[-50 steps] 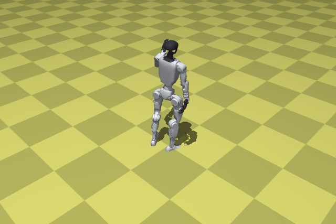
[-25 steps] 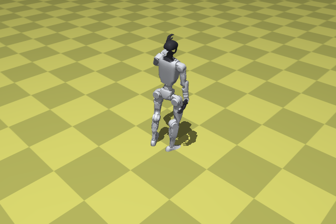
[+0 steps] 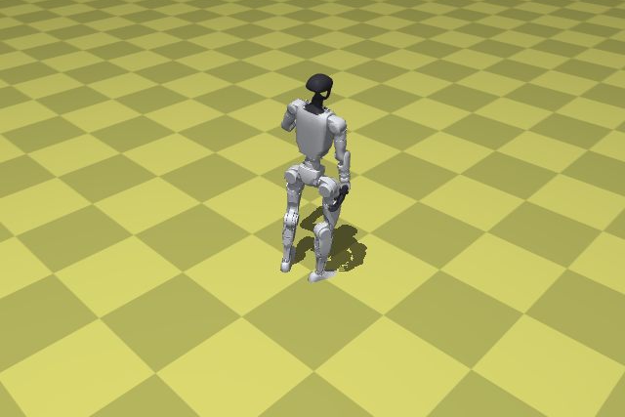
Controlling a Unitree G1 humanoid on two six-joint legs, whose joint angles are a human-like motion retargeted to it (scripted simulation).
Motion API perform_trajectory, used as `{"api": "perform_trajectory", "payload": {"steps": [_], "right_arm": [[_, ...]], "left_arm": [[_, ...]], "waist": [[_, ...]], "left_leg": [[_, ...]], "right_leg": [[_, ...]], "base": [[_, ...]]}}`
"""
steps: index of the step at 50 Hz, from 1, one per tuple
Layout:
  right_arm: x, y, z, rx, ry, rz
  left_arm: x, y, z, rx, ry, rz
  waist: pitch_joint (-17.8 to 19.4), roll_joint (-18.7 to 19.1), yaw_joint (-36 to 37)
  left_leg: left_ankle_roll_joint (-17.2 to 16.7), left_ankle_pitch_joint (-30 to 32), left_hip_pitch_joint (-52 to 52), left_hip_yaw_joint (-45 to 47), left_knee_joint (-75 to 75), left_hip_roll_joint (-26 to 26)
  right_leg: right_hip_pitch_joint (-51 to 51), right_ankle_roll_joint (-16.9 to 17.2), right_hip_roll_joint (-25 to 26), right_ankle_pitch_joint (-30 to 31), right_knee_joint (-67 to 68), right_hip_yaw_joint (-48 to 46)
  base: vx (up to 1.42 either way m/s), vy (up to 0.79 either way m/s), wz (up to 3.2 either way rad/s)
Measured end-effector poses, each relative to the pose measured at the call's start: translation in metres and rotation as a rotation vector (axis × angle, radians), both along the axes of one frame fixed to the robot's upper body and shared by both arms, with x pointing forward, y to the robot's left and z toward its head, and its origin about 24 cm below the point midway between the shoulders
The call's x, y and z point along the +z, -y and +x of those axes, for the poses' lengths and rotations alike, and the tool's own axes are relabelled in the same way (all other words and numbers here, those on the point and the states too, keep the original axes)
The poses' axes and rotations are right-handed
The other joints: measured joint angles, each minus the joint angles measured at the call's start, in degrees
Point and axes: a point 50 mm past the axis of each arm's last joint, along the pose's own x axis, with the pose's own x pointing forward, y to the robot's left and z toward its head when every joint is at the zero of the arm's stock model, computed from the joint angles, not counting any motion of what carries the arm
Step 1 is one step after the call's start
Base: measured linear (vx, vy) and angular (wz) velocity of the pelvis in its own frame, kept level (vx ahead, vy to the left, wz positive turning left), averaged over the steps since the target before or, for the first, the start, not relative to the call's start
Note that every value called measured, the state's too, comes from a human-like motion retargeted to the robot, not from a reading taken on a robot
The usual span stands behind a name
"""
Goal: In place motions
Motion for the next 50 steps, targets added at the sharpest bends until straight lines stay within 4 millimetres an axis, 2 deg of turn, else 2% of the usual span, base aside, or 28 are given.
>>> {"api": "perform_trajectory", "payload": {"steps": [3, 5, 7, 10, 13, 15, 17, 20, 22, 25, 30, 35, 43, 50], "right_arm": [[0.000, 0.000, 0.002, 0.017, 0.011, -0.002], [0.000, 0.001, 0.003, 0.025, 0.019, -0.008], [0.000, 0.001, 0.003, 0.025, 0.021, -0.012], [-0.001, -0.001, 0.003, 0.012, 0.020, -0.008], [-0.001, -0.001, 0.003, 0.007, 0.024, -0.007], [-0.001, -0.001, 0.004, 0.012, 0.025, -0.006], [-0.001, -0.001, 0.005, 0.025, 0.027, 0.001], [-0.001, -0.001, 0.008, 0.046, 0.036, 0.012], [-0.001, -0.001, 0.010, 0.055, 0.044, 0.020], [-0.001, -0.001, 0.012, 0.055, 0.061, 0.023], [-0.001, 0.000, 0.010, 0.044, 0.066, 0.007], [-0.001, 0.000, 0.008, 0.068, 0.060, 0.005], [-0.002, -0.002, 0.014, 0.106, 0.082, 0.006], [-0.002, -0.004, 0.018, 0.118, 0.098, 0.014]], "left_arm": [[-0.068, 0.009, -0.029, -0.035, -0.346, -0.119], [-0.116, 0.020, -0.060, -0.056, -0.562, -0.242], [-0.145, 0.025, -0.085, -0.033, -0.689, -0.299], [-0.186, 0.036, -0.135, 0.073, -0.920, -0.383], [-0.207, 0.042, -0.182, 0.241, -1.078, -0.447], [-0.214, 0.044, -0.210, 0.386, -1.164, -0.481], [-0.217, 0.049, -0.247, 0.584, -1.276, -0.524], [-0.217, 0.056, -0.282, 0.760, -1.356, -0.553], [-0.217, 0.059, -0.292, 0.776, -1.371, -0.545], [-0.218, 0.064, -0.299, 0.759, -1.367, -0.551], [-0.219, 0.067, -0.296, 0.799, -1.318, -0.551], [-0.219, 0.064, -0.279, 0.778, -1.257, -0.525], [-0.220, 0.059, -0.244, 0.651, -1.175, -0.513], [-0.219, 0.060, -0.234, 0.665, -1.121, -0.547]], "waist": [[0.84, 0.15, -0.45], [1.86, 0.02, 0.04], [2.70, -0.22, 0.88], [4.00, -0.69, 2.09], [4.79, -0.87, 2.37], [5.04, -1.00, 2.45], [5.06, -1.21, 2.42], [5.14, -1.30, 1.46], [5.17, -1.27, 0.74], [5.42, -1.25, 0.78], [5.43, -1.46, 1.57], [5.28, -1.77, 1.91], [4.55, -1.63, 1.69], [3.70, -1.40, 1.21]], "left_leg": [[0.05, -0.01, 0.34, 0.20, -0.01, 0.07], [0.08, -0.04, 0.87, 0.73, -0.03, 0.09], [0.06, -0.08, 1.38, 1.41, -0.02, 0.14], [0.06, -0.12, 2.16, 2.25, 0.01, 0.25], [0.10, -0.12, 2.54, 2.33, 0.06, 0.33], [0.10, -0.12, 2.65, 2.34, 0.07, 0.35], [0.09, -0.09, 2.63, 2.20, 0.04, 0.32], [0.16, 0.01, 2.35, 1.28, 0.06, 0.24], [0.21, 0.09, 2.20, 0.62, 0.08, 0.20], [0.22, 0.08, 2.21, 0.47, 0.11, 0.25], [0.23, 0.03, 1.99, -0.05, 0.35, 0.17], [0.29, 0.22, 1.69, -0.75, 0.48, -0.05], [0.38, 0.44, 1.20, -1.12, 0.51, -0.08], [0.36, 0.36, 1.07, -0.78, 0.44, 0.07]], "right_leg": [[0.20, -0.01, 0.07, 0.13, -0.02, 0.12], [0.53, 0.00, 0.08, 0.11, 0.09, 0.61], [0.88, 0.00, 0.15, 0.01, 0.18, 1.25], [1.45, 0.04, 0.20, -0.10, 0.38, 2.01], [1.81, 0.05, 0.22, -0.10, 0.45, 2.10], [1.91, 0.06, 0.22, -0.10, 0.47, 2.13], [1.90, 0.06, 0.20, -0.07, 0.45, 1.99], [1.97, -0.01, 0.21, 0.07, 0.20, 1.11], [2.03, -0.02, 0.18, 0.18, 0.09, 0.49], [2.04, -0.01, 0.17, 0.20, 0.13, 0.39], [2.28, 0.01, 0.03, 0.17, 0.09, -0.12], [2.71, 0.03, -0.14, 0.06, -0.05, -0.87], [2.64, 0.08, -0.16, 0.06, -0.16, -1.36], [2.12, 0.06, 0.00, 0.15, -0.12, -0.91]], "base": [[0.00, 0.00, 0.00], [-0.03, 0.00, -0.22], [-0.03, -0.02, -0.30], [-0.01, -0.02, -0.17], [0.00, 0.00, 0.00], [0.00, 0.00, 0.00], [0.00, 0.00, 0.00], [0.02, -0.03, 0.25], [0.01, -0.02, 0.23], [0.00, 0.00, 0.00], [0.00, 0.00, 0.00], [0.00, 0.00, 0.00], [0.00, 0.00, 0.00], [0.00, 0.00, 0.00]]}}
